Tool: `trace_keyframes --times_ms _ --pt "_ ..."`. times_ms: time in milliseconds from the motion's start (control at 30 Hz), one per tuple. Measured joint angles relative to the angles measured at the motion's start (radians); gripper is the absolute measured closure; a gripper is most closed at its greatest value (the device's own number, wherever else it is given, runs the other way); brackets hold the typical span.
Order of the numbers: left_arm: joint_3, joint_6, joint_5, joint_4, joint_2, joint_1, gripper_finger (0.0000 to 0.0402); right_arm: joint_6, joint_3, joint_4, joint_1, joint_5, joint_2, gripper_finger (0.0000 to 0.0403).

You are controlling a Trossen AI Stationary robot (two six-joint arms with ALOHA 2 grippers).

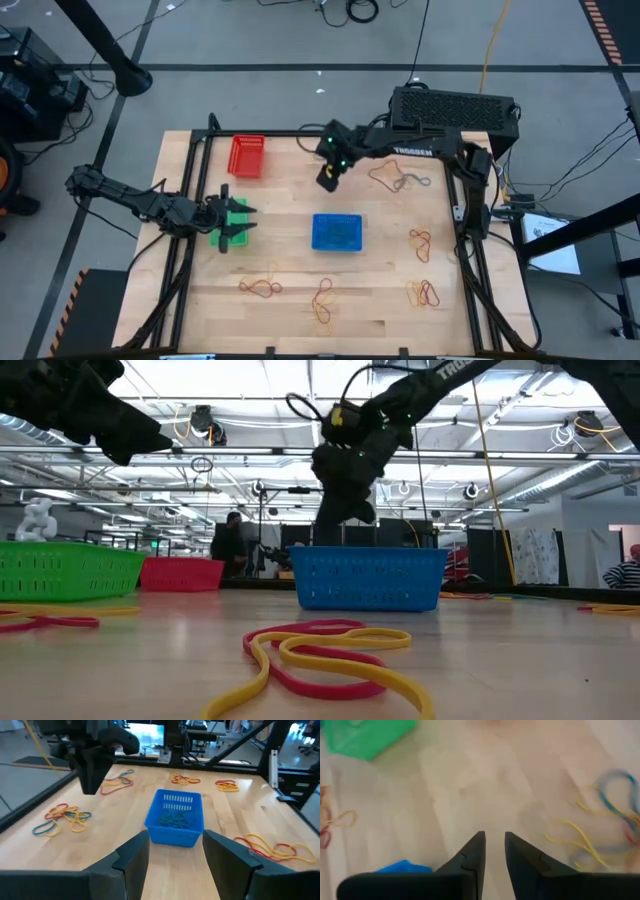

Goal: Sort rubber bands into baskets
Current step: Put the blue rubber band into the blue bin

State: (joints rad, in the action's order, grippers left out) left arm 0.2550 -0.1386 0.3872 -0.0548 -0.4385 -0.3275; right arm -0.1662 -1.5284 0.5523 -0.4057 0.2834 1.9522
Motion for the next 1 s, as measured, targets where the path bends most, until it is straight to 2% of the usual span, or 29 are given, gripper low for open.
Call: trace_keyframes --times_ms 67,133,233,433,567,1000 --pt "0.000 0.036 0.012 0.014 0.000 0.000 0.0210 -0.023 0.000 0.043 -0.027 -0.024 0.000 0.0342" --pt "-0.001 0.083 0.018 0.043 0.000 0.000 0.0210 -0.062 0.000 0.095 -0.046 -0.091 0.000 0.0345" --pt "-0.001 0.179 0.018 0.101 0.000 0.000 0.0210 -0.100 0.000 0.094 -0.065 -0.151 0.013 0.0349" --pt "-0.001 0.233 0.016 0.154 0.000 0.000 0.0210 -0.133 0.000 0.097 -0.075 -0.151 0.094 0.0349" --pt "-0.001 0.234 0.014 0.152 0.000 0.001 0.0210 -0.079 0.000 0.105 -0.075 -0.148 0.154 0.0349" --pt "-0.001 0.251 0.008 0.150 -0.001 0.001 0.0210 -0.017 0.000 0.053 -0.071 -0.163 0.181 0.0349"
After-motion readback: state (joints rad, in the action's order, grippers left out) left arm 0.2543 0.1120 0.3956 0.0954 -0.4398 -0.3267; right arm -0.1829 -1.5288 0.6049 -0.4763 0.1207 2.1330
